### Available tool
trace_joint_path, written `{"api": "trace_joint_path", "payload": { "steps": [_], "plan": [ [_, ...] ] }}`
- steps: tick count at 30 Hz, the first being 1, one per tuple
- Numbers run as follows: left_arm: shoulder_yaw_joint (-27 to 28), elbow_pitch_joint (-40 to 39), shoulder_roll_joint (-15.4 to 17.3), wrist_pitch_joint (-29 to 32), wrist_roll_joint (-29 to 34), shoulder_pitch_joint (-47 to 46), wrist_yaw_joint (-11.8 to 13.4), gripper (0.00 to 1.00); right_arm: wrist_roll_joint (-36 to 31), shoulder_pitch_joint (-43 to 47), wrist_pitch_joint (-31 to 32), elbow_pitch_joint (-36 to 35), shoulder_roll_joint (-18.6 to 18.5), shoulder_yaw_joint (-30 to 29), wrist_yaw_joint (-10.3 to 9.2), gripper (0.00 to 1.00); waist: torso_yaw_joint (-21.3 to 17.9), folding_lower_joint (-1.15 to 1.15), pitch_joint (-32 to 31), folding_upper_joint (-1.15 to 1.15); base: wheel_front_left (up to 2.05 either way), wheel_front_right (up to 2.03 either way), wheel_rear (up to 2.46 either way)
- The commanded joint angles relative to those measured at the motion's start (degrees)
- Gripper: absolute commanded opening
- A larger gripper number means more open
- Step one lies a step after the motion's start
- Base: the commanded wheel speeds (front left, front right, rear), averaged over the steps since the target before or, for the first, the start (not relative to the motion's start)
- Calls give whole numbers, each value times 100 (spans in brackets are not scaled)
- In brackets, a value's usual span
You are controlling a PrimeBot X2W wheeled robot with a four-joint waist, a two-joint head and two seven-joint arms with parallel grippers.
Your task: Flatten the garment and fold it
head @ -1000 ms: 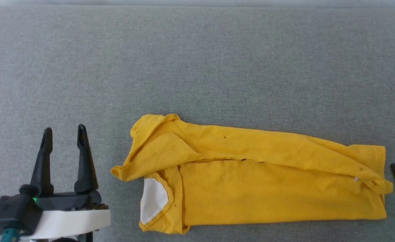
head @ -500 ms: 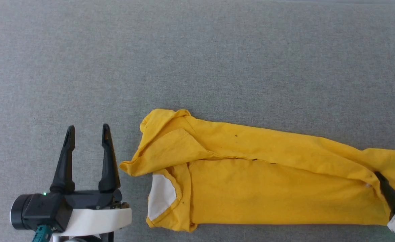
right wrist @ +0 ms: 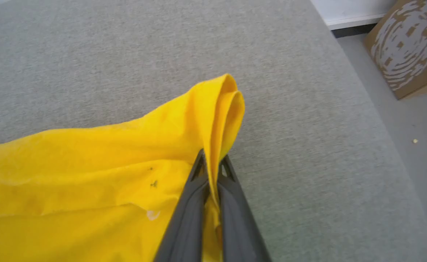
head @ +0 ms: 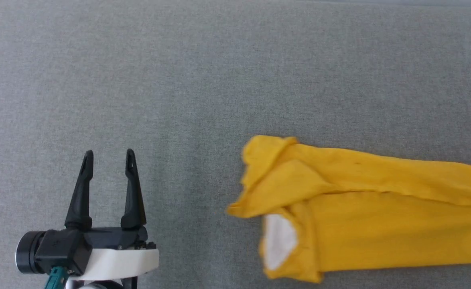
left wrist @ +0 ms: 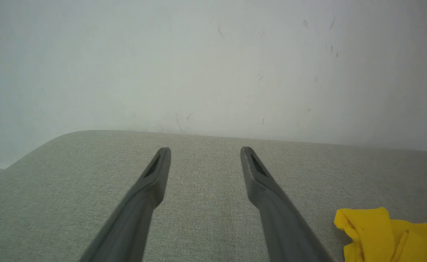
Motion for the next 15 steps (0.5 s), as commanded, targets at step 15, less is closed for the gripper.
{"api": "trace_joint_path", "payload": {
  "steps": [15],
  "plan": [
    [-59, 315, -150, -30, -75, -109, -227, 100, 719, 64, 723, -1453, 376, 1536, -13, 0, -36, 0, -160, 0, 0, 0, 0]
  ]
}}
